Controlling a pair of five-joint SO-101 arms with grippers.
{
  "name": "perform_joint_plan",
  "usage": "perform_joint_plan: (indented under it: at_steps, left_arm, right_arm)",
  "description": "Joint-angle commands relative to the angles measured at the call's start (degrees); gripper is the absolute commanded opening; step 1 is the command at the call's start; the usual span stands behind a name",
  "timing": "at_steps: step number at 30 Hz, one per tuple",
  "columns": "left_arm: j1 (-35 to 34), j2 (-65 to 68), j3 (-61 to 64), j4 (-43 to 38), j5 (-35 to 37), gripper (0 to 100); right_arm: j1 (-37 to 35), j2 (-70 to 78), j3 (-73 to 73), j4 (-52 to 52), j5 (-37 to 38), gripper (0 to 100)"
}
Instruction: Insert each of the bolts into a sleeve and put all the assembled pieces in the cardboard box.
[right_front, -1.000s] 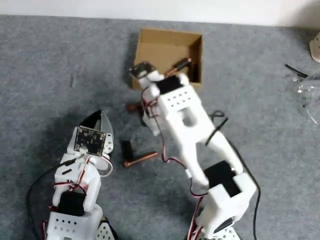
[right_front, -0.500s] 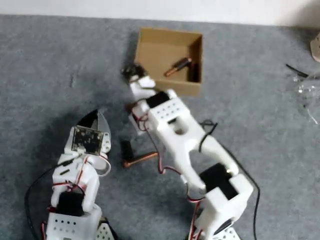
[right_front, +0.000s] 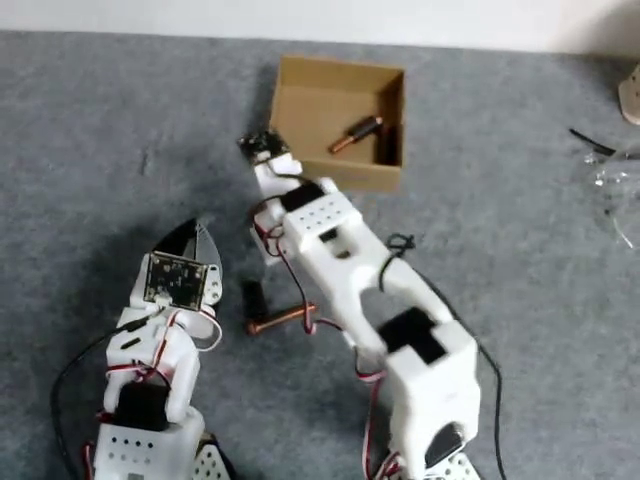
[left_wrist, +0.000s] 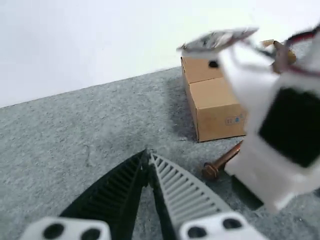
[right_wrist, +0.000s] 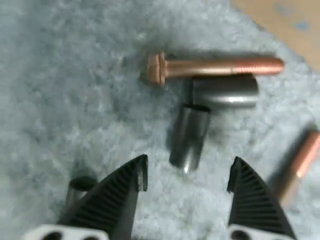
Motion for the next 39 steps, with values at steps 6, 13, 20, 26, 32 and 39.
perform_joint_plan:
  at_steps: [6,13,20,26,32,39]
  left_arm:
    - [-0.57,-0.66,1.19,-1.32,0.18,1]
    - [-0.57,-0.75,1.19,-1.32,0.18,1]
    - [-0.57,-0.75,1.19,-1.32,0.18,1]
    - [-0.57,-0.75,1.19,-1.32,0.18,1]
    - [-0.57,-0.57,1.19,-1.32,0.18,1]
    - [-0.57,-0.66,1.19,-1.32,0.18,1]
  right_arm:
    - [1.1,12.35,-19.12,9.45,0.7,23.7]
    - [1.89,18.51,-25.8,14.46,0.62,23.7]
    - [1.89,19.74,-26.42,18.51,0.97,13.2]
    - [1.98,19.56,-26.42,21.32,1.14,0.2]
    - [2.42,17.8,-26.15,21.58,0.97,0.4]
    - [2.51,6.11,-21.05,22.29,0.7,0.4]
